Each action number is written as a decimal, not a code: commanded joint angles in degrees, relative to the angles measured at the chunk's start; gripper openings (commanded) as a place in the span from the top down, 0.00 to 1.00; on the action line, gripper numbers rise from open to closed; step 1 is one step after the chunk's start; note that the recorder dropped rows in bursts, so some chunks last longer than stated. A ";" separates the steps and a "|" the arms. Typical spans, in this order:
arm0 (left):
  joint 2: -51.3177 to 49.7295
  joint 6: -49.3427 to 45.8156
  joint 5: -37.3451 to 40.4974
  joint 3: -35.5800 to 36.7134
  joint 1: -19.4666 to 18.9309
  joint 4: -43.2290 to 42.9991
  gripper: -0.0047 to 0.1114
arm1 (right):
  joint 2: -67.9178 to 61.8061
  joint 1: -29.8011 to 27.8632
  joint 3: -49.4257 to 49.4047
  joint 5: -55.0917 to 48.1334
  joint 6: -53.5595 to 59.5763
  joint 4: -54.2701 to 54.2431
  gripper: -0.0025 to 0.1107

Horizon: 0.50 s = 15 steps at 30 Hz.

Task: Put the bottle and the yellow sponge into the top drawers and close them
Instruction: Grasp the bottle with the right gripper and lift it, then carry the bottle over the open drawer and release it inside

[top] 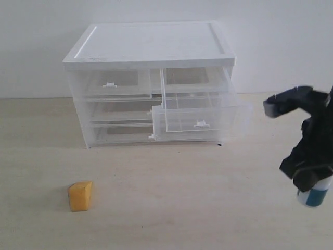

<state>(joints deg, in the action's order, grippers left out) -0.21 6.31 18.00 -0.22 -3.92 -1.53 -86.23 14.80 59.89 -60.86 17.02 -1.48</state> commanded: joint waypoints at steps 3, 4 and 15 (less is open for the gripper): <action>0.21 0.10 -0.41 0.22 -0.10 0.10 0.92 | 10.44 -0.51 12.51 -8.39 7.07 -13.92 0.98; 0.21 0.10 -0.41 0.22 -0.10 0.10 0.92 | 10.57 -0.51 14.32 -8.11 9.60 -18.88 0.98; 0.21 0.10 -0.41 0.22 -0.10 0.10 0.92 | -1.64 -0.51 16.25 11.37 28.47 -45.67 0.98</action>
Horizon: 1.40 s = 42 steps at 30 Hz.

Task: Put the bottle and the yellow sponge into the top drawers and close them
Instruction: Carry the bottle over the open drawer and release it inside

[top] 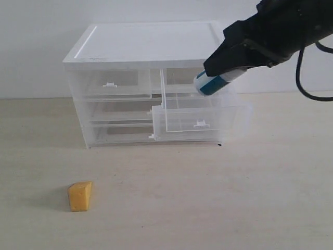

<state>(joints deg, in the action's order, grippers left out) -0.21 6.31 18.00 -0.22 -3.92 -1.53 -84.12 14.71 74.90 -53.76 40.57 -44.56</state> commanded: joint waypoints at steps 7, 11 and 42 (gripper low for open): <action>0.21 0.10 -0.41 0.22 -0.10 0.10 0.92 | -14.63 -0.41 5.73 5.10 17.01 -11.33 0.98; 0.21 0.10 -0.41 0.22 -0.10 0.10 0.92 | -17.88 -0.41 7.76 7.07 18.69 -12.65 0.98; 0.21 0.10 -0.41 0.22 -0.10 0.10 0.92 | -22.19 -0.41 9.20 10.59 30.03 -20.89 0.41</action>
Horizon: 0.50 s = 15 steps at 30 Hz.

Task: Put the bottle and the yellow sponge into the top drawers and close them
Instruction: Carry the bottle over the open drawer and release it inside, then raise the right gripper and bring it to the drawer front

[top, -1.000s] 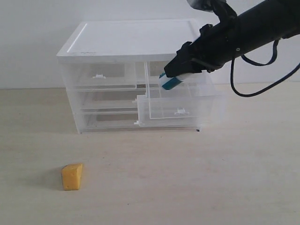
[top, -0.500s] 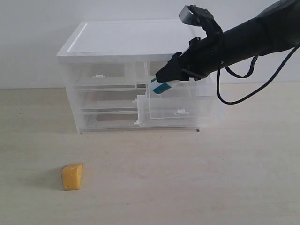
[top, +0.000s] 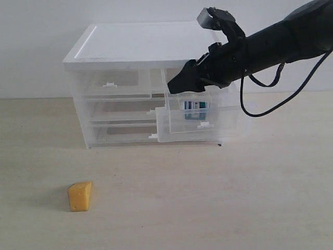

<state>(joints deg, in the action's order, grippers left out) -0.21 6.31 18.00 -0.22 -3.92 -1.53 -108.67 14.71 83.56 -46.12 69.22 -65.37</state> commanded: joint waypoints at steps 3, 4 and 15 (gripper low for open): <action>0.21 0.10 -0.41 0.22 -0.10 0.10 0.92 | 4.62 -0.41 0.54 4.14 1.38 0.17 0.43; 0.21 0.10 -0.41 0.22 -0.10 0.10 0.92 | 5.47 -0.41 0.54 4.44 1.38 0.17 0.43; 0.21 0.10 -0.41 0.22 -0.10 0.10 0.92 | 12.45 -0.41 0.54 5.32 -12.14 19.16 0.68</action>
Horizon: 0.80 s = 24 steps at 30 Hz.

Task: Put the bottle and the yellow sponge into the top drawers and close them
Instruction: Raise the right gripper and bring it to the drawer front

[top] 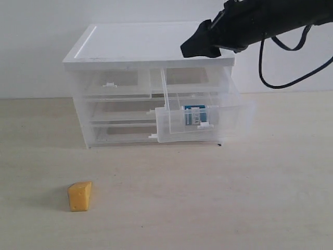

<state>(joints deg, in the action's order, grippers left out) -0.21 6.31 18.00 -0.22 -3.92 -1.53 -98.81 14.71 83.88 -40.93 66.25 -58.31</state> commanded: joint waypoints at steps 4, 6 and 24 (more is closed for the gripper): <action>0.21 0.10 -0.41 0.22 -0.10 0.10 0.92 | 5.15 -0.41 0.22 -5.22 -16.13 22.92 0.98; 0.21 0.10 -0.41 0.22 -0.10 0.10 0.92 | 6.83 -0.41 0.22 -7.84 -17.95 24.88 0.98; 0.21 0.10 -0.41 0.22 -0.10 0.10 0.92 | 22.70 5.72 -19.83 -9.62 -30.27 36.40 0.98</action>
<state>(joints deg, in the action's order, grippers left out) -0.21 6.31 18.00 -0.22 -3.92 -1.53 -77.09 17.08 67.24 -52.63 36.66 -23.64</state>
